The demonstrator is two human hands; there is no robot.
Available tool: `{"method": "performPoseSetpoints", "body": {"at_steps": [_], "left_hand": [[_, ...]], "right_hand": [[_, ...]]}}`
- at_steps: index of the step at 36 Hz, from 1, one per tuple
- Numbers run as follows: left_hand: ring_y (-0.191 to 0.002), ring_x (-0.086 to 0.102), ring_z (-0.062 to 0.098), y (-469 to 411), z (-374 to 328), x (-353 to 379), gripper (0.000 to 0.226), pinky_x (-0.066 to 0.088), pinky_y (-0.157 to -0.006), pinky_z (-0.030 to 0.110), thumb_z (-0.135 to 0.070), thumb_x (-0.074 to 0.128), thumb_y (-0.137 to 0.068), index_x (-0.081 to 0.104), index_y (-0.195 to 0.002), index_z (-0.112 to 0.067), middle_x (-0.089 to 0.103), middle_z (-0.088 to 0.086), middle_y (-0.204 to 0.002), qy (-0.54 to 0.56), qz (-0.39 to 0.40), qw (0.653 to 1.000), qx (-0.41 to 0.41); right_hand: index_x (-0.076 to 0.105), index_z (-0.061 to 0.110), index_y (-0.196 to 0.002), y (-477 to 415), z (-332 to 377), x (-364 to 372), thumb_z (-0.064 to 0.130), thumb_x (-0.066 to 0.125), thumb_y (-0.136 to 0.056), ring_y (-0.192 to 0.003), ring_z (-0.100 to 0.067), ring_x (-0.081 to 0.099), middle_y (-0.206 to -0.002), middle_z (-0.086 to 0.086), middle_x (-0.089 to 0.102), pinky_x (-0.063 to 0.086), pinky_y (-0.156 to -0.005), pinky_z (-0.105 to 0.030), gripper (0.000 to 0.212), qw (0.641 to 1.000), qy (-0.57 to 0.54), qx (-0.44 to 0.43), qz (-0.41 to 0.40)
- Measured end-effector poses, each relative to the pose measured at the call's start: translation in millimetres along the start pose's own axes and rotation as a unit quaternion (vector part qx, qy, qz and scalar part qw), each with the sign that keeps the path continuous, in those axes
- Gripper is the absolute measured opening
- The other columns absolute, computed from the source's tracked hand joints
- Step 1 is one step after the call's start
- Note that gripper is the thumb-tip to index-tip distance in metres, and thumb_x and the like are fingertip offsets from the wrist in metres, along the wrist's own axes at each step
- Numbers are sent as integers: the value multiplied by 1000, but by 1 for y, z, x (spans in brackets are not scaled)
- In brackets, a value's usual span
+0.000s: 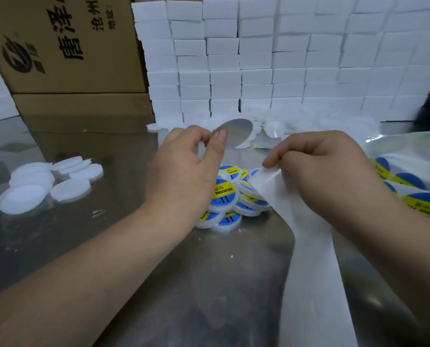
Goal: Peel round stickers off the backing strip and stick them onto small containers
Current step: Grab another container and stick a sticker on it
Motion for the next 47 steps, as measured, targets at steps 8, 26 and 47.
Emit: {"method": "performPoseSetpoints", "body": {"at_steps": [8,26,47], "left_hand": [[-75,43,-1,1,-9,-1,20,28,-60,8,-56,45,-74,46,-64,-38,43,-17,-76,-26,10,999,32],[-85,38,5,2,-18,4,29,21,-61,18,-34,64,-71,41,-88,-32,38,-14,-94,-95,24,991,89],[-79,68,26,5,-1,43,29,56,-70,41,-16,31,-93,61,-94,-17,71,15,-88,560,220,763,-237]], "right_hand": [[71,33,-58,1,-12,4,27,49,-77,-42,3,50,-54,17,63,37,-40,-16,30,989,-112,97,29],[67,16,-63,-3,-17,-1,25,62,-79,-35,-2,40,-39,11,48,30,-33,-12,19,997,-52,51,-40],[68,36,-70,0,-5,21,29,61,-81,-52,-1,51,-66,4,68,42,-49,-16,15,991,-118,15,69]]}}
Point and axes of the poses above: each hand's wrist, its own y-axis away from the middle knuckle, its own x-axis out of the palm, z = x × y, the point moved 8 cm from there along -y, towards the middle knuckle
